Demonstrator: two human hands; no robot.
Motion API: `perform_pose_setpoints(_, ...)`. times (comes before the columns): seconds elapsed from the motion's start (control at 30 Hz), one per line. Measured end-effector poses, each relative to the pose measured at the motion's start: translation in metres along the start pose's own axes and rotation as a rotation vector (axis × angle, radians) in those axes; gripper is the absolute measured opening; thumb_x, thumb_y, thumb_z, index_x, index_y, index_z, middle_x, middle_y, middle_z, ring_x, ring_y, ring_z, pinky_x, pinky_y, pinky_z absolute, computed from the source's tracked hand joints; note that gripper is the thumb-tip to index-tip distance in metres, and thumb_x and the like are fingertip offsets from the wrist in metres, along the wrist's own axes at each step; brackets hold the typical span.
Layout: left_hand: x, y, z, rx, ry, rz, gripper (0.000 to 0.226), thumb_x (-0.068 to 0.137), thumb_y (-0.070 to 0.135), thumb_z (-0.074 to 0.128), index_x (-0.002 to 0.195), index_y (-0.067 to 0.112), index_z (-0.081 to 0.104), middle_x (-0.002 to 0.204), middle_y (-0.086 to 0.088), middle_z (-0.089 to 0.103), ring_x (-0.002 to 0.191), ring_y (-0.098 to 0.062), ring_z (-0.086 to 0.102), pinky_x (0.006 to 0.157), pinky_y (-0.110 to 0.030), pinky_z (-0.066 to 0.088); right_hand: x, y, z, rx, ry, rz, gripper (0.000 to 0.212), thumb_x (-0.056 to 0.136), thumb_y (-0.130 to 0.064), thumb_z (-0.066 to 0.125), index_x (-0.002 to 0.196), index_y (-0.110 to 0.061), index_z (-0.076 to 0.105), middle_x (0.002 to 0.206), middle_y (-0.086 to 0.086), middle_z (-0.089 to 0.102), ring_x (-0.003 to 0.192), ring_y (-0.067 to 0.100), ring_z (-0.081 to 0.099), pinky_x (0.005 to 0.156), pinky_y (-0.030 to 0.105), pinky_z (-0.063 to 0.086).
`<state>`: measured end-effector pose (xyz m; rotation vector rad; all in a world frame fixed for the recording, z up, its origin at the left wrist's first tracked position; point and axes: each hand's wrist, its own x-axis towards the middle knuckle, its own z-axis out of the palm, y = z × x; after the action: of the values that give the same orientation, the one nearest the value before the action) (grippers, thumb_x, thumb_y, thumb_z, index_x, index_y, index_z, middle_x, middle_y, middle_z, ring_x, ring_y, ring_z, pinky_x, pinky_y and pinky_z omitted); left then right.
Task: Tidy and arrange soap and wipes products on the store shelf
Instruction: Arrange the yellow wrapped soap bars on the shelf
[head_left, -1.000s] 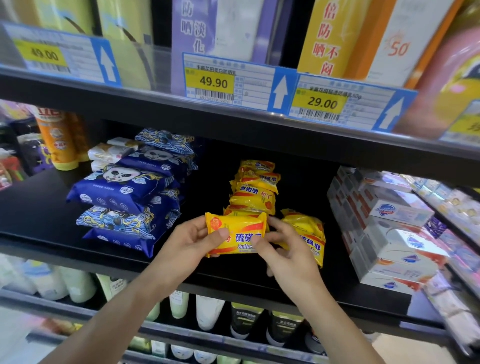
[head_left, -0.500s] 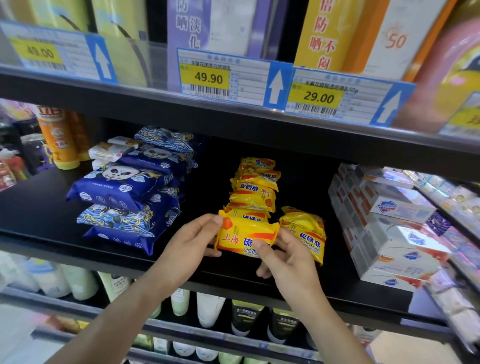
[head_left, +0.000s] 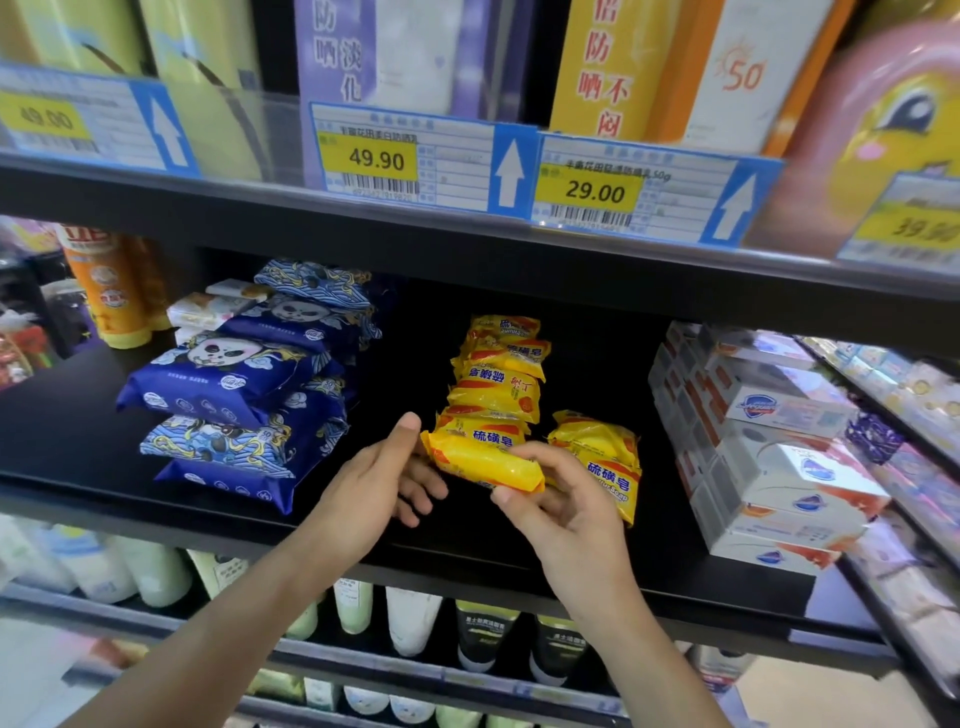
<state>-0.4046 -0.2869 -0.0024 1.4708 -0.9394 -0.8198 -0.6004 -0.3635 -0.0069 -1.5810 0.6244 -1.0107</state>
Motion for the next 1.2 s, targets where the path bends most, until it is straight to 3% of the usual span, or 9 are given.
perform_pose_setpoints(0.23,-0.003,0.01,-0.001,-0.041,-0.082,-0.041,0.072,0.093,0.08,0.041,0.122,0.022,0.072,0.09,-0.016,0.079,0.073,-0.017,0.069,0.065,-0.024,0.055,0.003,0.002,-0.002,0.004,-0.09,-0.038,0.039,0.087,0.0,0.079,0.106,-0.033,0.075,0.111,-0.003,0.071,0.101,0.02,0.071,0.082,0.029,0.059)
perform_pose_setpoints(0.5,-0.005,0.012,0.004,0.015,-0.049,-0.038,0.018,0.101,0.037,0.064,0.111,0.027,0.075,0.088,0.001,0.078,0.075,-0.012,0.071,0.067,-0.02,0.057,0.003,0.004,-0.001,-0.033,-0.096,-0.13,0.046,0.08,0.006,0.081,0.104,-0.033,0.078,0.127,-0.006,0.061,0.115,0.018,0.068,0.092,0.03,0.058)
perform_pose_setpoints(0.63,-0.001,0.007,0.002,-0.013,-0.056,-0.03,0.019,0.098,0.031,0.069,0.115,0.026,0.073,0.088,0.0,0.079,0.073,-0.012,0.072,0.067,-0.02,0.058,0.003,0.005,0.001,-0.068,-0.076,-0.1,0.048,0.08,0.006,0.082,0.106,-0.034,0.078,0.136,-0.004,0.054,0.113,0.021,0.068,0.095,0.036,0.058)
perform_pose_setpoints(0.77,-0.001,0.0,-0.002,-0.059,-0.062,0.012,0.021,0.098,0.028,0.069,0.119,0.031,0.07,0.091,-0.005,0.081,0.079,-0.015,0.075,0.069,-0.021,0.058,0.003,0.008,0.0,-0.082,-0.05,-0.067,0.074,0.088,0.014,0.07,0.132,-0.045,0.062,0.137,-0.004,0.056,0.104,0.019,0.071,0.089,0.029,0.058)
perform_pose_setpoints(0.87,-0.002,-0.003,-0.005,-0.093,-0.069,0.05,0.022,0.097,0.027,0.07,0.116,0.04,0.071,0.088,-0.008,0.08,0.084,-0.014,0.076,0.071,-0.019,0.057,0.004,0.009,-0.001,-0.015,0.031,0.009,0.073,0.095,0.018,0.051,0.135,-0.042,0.059,0.129,-0.001,0.064,0.093,0.02,0.072,0.081,0.027,0.058)
perform_pose_setpoints(0.93,-0.004,-0.003,-0.005,-0.104,-0.076,0.075,0.025,0.096,0.026,0.071,0.114,0.044,0.071,0.083,-0.009,0.077,0.086,-0.013,0.076,0.074,-0.021,0.057,0.005,0.005,-0.002,0.035,0.074,0.048,0.052,0.102,0.007,0.05,0.13,-0.034,0.066,0.119,0.006,0.069,0.081,0.019,0.069,0.068,0.026,0.055)
perform_pose_setpoints(1.03,-0.006,-0.003,-0.005,-0.075,-0.073,0.099,0.031,0.096,0.024,0.072,0.12,0.041,0.066,0.075,0.0,0.075,0.084,-0.008,0.075,0.081,-0.023,0.051,0.004,0.0,-0.001,0.012,0.059,0.087,0.023,0.101,-0.039,0.059,0.119,-0.036,0.073,0.09,0.007,0.071,0.067,0.015,0.061,0.054,0.025,0.048)
perform_pose_setpoints(1.13,-0.009,-0.001,-0.004,-0.073,-0.077,0.129,0.039,0.097,0.021,0.071,0.128,0.043,0.06,0.084,0.004,0.078,0.086,-0.007,0.075,0.079,-0.019,0.052,0.002,-0.004,0.0,-0.03,0.004,0.117,0.043,0.09,-0.057,0.064,0.126,-0.034,0.069,0.072,-0.004,0.065,0.062,0.012,0.056,0.052,0.019,0.043)
perform_pose_setpoints(1.2,-0.011,0.0,-0.004,-0.107,-0.083,0.151,0.049,0.098,0.02,0.069,0.137,0.045,0.053,0.098,-0.001,0.081,0.095,-0.011,0.076,0.081,-0.019,0.056,0.002,-0.005,0.001,-0.048,-0.017,0.132,0.053,0.088,-0.057,0.072,0.132,-0.03,0.063,0.076,-0.009,0.069,0.059,0.009,0.055,0.052,0.015,0.043)
